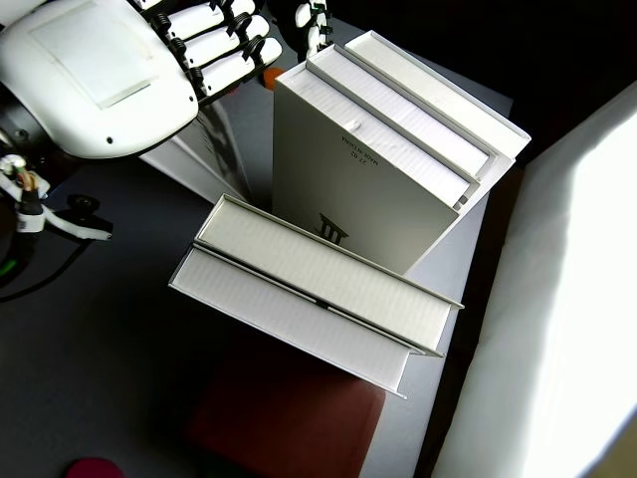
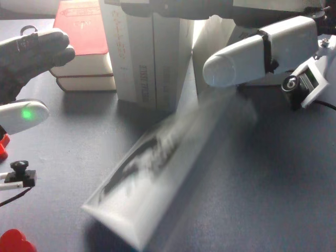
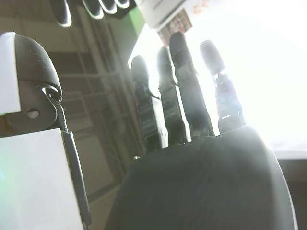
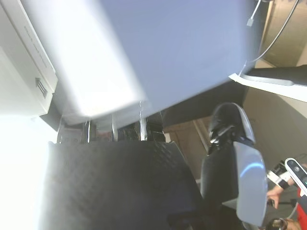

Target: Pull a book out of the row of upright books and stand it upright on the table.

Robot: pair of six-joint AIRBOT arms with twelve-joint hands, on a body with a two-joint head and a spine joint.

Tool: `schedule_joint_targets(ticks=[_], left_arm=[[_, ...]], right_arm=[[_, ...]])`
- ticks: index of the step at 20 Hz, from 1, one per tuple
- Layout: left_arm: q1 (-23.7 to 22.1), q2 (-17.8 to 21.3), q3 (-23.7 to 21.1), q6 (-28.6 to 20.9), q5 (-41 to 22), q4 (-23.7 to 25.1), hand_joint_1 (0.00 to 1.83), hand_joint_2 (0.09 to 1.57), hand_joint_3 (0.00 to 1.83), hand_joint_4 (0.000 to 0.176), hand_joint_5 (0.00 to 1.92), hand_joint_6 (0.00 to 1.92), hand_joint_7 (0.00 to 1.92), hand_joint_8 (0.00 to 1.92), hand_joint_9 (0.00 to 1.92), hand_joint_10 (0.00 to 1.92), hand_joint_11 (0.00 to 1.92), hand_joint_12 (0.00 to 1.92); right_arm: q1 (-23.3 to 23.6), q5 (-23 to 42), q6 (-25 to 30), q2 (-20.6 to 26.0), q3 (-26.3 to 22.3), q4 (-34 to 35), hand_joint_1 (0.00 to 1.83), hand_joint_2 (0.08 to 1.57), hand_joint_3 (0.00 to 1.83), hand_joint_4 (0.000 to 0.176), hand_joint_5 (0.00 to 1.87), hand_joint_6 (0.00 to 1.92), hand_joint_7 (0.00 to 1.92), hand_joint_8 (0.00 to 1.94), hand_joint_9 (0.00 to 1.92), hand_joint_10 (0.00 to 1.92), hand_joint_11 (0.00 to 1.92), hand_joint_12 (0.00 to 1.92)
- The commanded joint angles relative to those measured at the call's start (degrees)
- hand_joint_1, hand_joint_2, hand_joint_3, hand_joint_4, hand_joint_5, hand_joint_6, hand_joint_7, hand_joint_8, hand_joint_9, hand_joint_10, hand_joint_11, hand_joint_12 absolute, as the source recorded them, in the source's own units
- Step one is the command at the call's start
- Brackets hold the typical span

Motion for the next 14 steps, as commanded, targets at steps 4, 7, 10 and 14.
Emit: schedule_joint_targets(ticks=[4,7,10,14], left_arm=[[0.0,-0.4,0.2,-0.7,-6.7,-1.8,1.15,0.85,0.0,0.0,0.65,0.0,0.55,0.0,0.56,0.0,0.0,1.17],[-0.4,-0.5,0.5,-0.7,-6.8,-1.8,1.13,0.85,0.0,0.0,0.61,0.0,0.55,0.0,0.55,0.0,0.0,1.13],[-1.2,-1.0,1.2,-0.7,-6.4,-1.4,1.07,0.87,0.0,0.017,0.49,0.0,0.46,0.0,0.4,0.0,0.0,1.07],[-3.1,-1.4,2.4,-0.7,-4.4,0.9,0.97,0.85,0.0,0.066,0.36,0.0,0.26,0.0,0.24,0.0,0.0,1.01]], right_arm=[[1.0,4.0,0.5,-0.3,0.1,4.9,0.08,1.04,0.0,0.176,0.0,0.0,0.0,0.0,0.0,0.0,0.0,0.0],[1.0,4.0,0.5,-0.3,0.6,5.6,0.08,1.05,0.0,0.176,0.0,0.0,0.0,0.0,0.0,0.0,0.0,0.0],[0.0,2.6,-1.7,0.4,0.8,7.5,0.2,1.12,0.02,0.176,0.0,0.0,0.0,0.0,0.0,0.0,0.0,0.0],[-2.0,1.5,-2.8,1.0,1.3,9.8,0.24,1.21,0.0,0.143,0.01,0.0,0.0,0.0,0.0,0.0,0.0,0.39]])
